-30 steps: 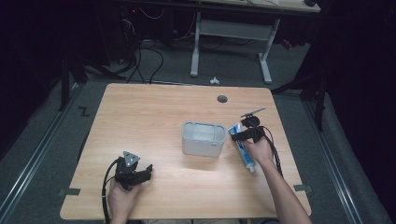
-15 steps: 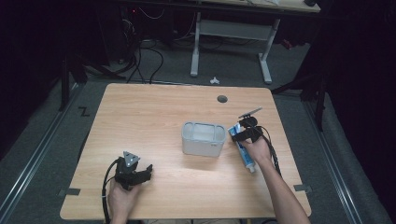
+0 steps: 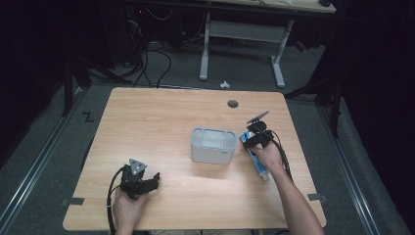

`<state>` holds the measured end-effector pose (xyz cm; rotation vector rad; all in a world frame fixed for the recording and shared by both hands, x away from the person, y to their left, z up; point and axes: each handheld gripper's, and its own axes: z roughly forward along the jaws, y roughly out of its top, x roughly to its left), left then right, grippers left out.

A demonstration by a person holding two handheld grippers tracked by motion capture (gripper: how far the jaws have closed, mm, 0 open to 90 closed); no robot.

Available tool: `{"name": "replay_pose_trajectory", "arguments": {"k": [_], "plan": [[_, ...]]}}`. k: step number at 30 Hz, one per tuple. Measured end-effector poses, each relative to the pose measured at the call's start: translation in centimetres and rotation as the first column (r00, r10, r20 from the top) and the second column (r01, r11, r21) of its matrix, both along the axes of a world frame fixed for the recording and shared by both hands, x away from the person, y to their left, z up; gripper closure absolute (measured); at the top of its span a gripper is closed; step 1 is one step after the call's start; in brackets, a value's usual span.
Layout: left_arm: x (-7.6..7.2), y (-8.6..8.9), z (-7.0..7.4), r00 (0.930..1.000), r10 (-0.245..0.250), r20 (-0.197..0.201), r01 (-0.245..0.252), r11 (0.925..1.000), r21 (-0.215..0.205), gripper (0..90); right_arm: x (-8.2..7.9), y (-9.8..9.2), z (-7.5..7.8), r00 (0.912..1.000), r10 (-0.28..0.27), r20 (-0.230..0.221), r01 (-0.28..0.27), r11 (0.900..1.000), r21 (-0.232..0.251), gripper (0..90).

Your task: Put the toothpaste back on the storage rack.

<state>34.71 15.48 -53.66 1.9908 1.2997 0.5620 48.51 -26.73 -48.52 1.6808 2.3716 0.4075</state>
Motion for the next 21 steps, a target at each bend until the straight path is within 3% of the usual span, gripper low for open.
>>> {"name": "replay_pose_trajectory", "arguments": {"k": [5, 7, 13, 21], "plan": [[0.0, 0.0, 0.0, 1.0, 0.0, 0.0, 0.0, 1.0, 0.001, 25.0, 0.2, -0.4, 0.2, 0.9998, -0.011, -0.019, 0.011, 1.0, 0.017, 53.1], [0.0, 0.0, 0.0, 1.0, 0.001, 0.002, -0.001, 1.0, 0.001, 25.0, 0.3, -0.4, 0.3, 0.9995, -0.01, -0.032, 0.009, 1.0, -0.02, 61.5], [0.0, 0.0, 0.0, 1.0, 0.001, 0.002, -0.001, 1.0, 0.001, 24.9, 0.6, -1.3, 0.3, 0.9979, -0.021, -0.062, 0.023, 0.999, 0.032, 69.1], [0.0, 0.0, 0.0, 1.0, 0.001, 0.001, -0.001, 1.0, 0.001, 24.9, 0.3, -0.8, 0.4, 0.9994, 0.009, -0.035, -0.009, 1.0, 0.01, 72.2]]}}
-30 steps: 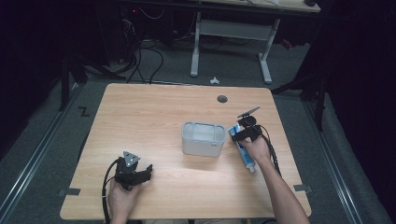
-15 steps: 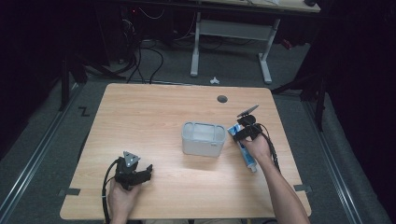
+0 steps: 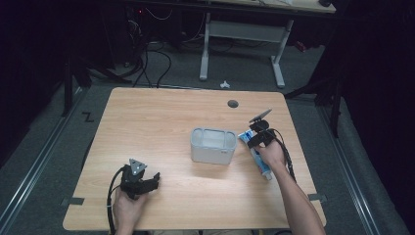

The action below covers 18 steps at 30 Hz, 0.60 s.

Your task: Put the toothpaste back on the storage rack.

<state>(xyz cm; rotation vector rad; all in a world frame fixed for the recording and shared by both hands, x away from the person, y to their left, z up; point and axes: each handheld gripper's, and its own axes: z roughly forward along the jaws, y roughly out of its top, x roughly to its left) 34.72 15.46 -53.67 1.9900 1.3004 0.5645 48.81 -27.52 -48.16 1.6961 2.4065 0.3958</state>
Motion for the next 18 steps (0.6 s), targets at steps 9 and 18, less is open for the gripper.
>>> {"name": "replay_pose_trajectory", "arguments": {"k": [9, 18], "plan": [[0.0, 0.0, 0.0, 1.0, 0.0, 0.0, 0.0, 1.0, 0.0, 24.9, -0.7, -0.4, 0.8, 0.9994, 0.021, 0.026, -0.022, 0.999, 0.037, 73.0], [0.0, 0.0, 0.0, 1.0, -0.001, -0.002, 0.001, 1.0, 0.0, 24.9, -2.2, -1.4, 3.0, 0.9952, 0.031, 0.093, -0.038, 0.996, 0.08, 73.6]]}}
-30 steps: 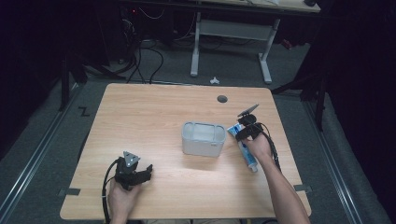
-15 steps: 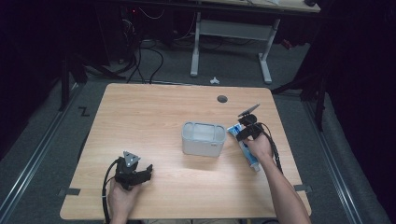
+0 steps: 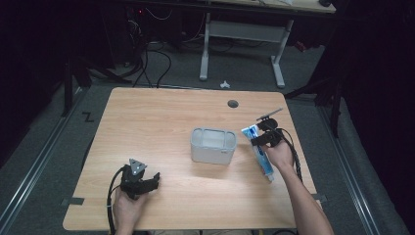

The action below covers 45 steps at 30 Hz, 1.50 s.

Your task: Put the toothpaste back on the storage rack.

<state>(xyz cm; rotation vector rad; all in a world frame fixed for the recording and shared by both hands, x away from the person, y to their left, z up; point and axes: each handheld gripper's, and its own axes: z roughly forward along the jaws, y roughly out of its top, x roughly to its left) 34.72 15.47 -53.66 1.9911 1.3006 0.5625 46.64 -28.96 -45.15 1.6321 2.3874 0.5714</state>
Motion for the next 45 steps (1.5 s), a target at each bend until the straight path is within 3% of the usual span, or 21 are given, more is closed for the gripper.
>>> {"name": "replay_pose_trajectory", "arguments": {"k": [14, 28, 45], "plan": [[0.0, 0.0, 0.0, 1.0, 0.001, 0.002, -0.001, 1.0, 0.0, 24.9, -1.6, -0.8, 1.4, 0.9978, 0.033, 0.057, -0.036, 0.998, 0.054, 74.5], [0.0, 0.0, 0.0, 1.0, 0.001, 0.002, -0.001, 1.0, 0.0, 24.9, -3.4, -1.2, 3.3, 0.9868, 0.058, 0.151, -0.081, 0.985, 0.151, 74.9], [0.0, 0.0, 0.0, 1.0, 0.0, 0.0, 0.0, 1.0, 0.0, 24.9, -4.3, -1.5, 4.1, 0.9796, 0.08, 0.185, -0.118, 0.971, 0.206, 75.4]]}}
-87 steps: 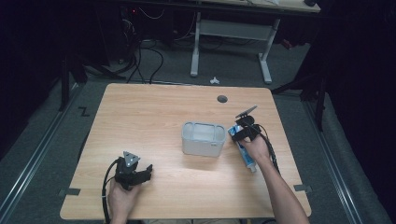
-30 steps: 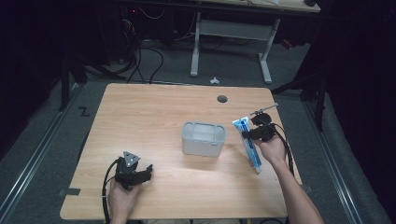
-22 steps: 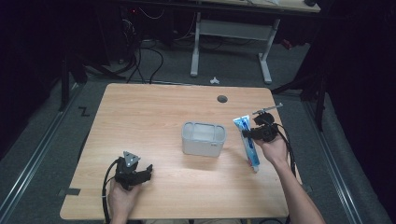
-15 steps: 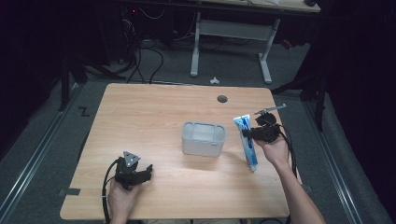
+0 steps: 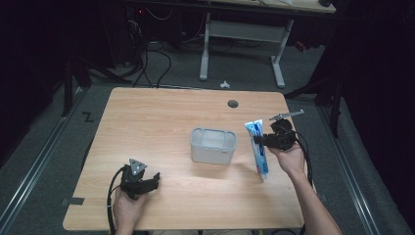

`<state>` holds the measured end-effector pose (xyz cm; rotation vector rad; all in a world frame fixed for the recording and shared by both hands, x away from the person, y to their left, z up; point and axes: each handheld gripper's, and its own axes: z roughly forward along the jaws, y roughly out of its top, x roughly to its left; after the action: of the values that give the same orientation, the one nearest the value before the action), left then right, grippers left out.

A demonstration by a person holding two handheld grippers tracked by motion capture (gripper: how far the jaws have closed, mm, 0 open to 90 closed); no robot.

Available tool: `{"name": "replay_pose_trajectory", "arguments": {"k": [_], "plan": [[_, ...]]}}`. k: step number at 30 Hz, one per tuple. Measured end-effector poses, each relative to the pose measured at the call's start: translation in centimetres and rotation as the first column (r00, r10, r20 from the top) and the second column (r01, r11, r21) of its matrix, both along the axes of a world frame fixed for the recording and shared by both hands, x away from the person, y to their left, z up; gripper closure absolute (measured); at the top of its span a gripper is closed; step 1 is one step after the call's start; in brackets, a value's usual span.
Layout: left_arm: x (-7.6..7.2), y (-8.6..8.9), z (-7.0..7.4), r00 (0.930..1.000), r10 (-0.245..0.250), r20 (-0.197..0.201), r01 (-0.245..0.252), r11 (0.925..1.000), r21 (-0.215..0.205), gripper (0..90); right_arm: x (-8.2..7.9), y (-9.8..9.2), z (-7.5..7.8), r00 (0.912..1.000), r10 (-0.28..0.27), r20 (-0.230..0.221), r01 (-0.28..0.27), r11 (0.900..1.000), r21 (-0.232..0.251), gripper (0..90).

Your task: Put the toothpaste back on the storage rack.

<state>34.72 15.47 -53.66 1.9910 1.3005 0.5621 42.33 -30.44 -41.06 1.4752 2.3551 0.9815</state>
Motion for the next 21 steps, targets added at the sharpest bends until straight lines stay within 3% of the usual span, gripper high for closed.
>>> {"name": "replay_pose_trajectory", "arguments": {"k": [9, 12, 21], "plan": [[0.0, 0.0, 0.0, 1.0, 0.0, 0.0, 0.0, 1.0, 0.0, 24.9, -0.8, 0.0, 0.8, 0.9993, 0.023, 0.03, -0.024, 0.999, 0.023, 75.5], [0.0, 0.0, 0.0, 1.0, 0.002, 0.0, -0.002, 1.0, -0.001, 24.9, -1.3, 0.8, 1.2, 0.9978, 0.033, 0.058, -0.031, 0.999, -0.04, 75.5], [0.0, 0.0, 0.0, 1.0, 0.002, 0.0, -0.002, 1.0, -0.001, 24.9, -1.9, 1.3, 2.0, 0.9945, 0.069, 0.079, -0.068, 0.998, -0.013, 75.5]]}}
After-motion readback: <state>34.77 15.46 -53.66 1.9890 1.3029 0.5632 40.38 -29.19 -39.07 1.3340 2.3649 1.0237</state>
